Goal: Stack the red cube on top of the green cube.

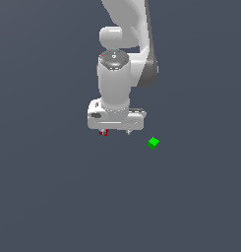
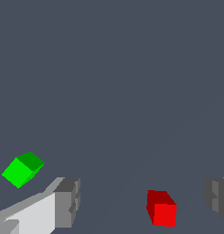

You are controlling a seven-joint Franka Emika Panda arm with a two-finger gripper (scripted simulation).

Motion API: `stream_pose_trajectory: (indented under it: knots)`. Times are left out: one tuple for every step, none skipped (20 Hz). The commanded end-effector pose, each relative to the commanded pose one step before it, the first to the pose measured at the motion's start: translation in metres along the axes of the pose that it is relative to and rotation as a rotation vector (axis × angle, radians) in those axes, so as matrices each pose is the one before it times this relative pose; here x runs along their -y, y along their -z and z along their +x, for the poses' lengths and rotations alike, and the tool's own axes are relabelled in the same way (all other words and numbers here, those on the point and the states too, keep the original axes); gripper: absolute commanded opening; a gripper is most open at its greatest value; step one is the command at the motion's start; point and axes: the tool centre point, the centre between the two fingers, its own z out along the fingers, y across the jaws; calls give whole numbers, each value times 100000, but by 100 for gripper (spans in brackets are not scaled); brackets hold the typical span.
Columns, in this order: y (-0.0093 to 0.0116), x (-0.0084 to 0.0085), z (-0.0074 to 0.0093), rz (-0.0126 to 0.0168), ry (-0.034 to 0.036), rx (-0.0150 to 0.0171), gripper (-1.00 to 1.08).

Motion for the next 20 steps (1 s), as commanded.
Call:
stream_pose_trajectory:
  knots:
    - [0, -1, 0, 0, 0, 0, 100]
    - [-12, -3, -16, 0, 0, 0, 100]
    - [-37, -10, -48, 0, 0, 0, 100]
    - [-73, -78, -77, 10, -96, 16, 100]
    - [-95, -67, -110, 8, -68, 12, 100]
    - [-121, -75, -143, 8, -68, 12, 100]
    - [-152, -113, -175, 14, -117, 20, 100]
    - [-180, -132, -208, 16, -135, 24, 100]
    - [-209, -150, -242, 18, -151, 26, 100]
    - [-240, -175, -277, 21, -179, 31, 100]
    - [-270, -191, -312, 23, -191, 33, 100]
    - [-303, -221, -349, 26, -224, 39, 100]
    - [-336, -242, -387, 28, -244, 43, 100]
    - [-371, -268, -426, 31, -270, 47, 100]
    - [-407, -293, -468, 34, -295, 52, 100]
    - [-445, -321, -510, 37, -324, 57, 100]
    - [-484, -349, -554, 39, -351, 62, 100]
    - [-524, -379, -598, 42, -382, 67, 100]
    - [-562, -402, -641, 44, -400, 71, 100]
    - [-594, -428, -673, 46, -428, 76, 100]
